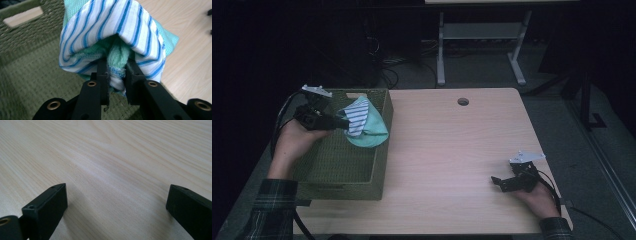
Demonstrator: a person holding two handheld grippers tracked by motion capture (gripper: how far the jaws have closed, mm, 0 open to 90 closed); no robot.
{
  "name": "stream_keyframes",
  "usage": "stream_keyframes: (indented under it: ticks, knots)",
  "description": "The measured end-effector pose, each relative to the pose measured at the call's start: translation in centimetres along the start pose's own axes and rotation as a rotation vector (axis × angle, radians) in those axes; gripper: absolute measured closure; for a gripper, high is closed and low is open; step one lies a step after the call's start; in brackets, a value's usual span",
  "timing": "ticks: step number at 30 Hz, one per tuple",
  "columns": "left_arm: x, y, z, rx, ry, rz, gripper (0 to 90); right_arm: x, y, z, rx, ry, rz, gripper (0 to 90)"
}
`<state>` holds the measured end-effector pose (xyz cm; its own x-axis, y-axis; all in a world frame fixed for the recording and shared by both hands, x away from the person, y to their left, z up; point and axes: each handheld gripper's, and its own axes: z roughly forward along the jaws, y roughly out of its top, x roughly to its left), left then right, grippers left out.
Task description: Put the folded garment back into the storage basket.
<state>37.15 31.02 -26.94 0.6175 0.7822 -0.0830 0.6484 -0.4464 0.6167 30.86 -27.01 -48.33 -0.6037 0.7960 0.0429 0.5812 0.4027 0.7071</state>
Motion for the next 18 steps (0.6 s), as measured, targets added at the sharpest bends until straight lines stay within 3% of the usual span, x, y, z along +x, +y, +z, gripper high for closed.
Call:
stream_keyframes:
  ticks: [8, 18]
  knots:
    - [1.7, -1.7, 0.3, 0.007, 0.030, -0.046, 75.7, 0.0, 0.0, 0.0, 0.000, 0.000, 0.000, 3.3]
    - [3.6, -4.1, 2.1, 0.034, 0.043, -0.104, 75.7, 0.0, 0.0, 0.0, -0.001, -0.001, -0.003, 3.3]
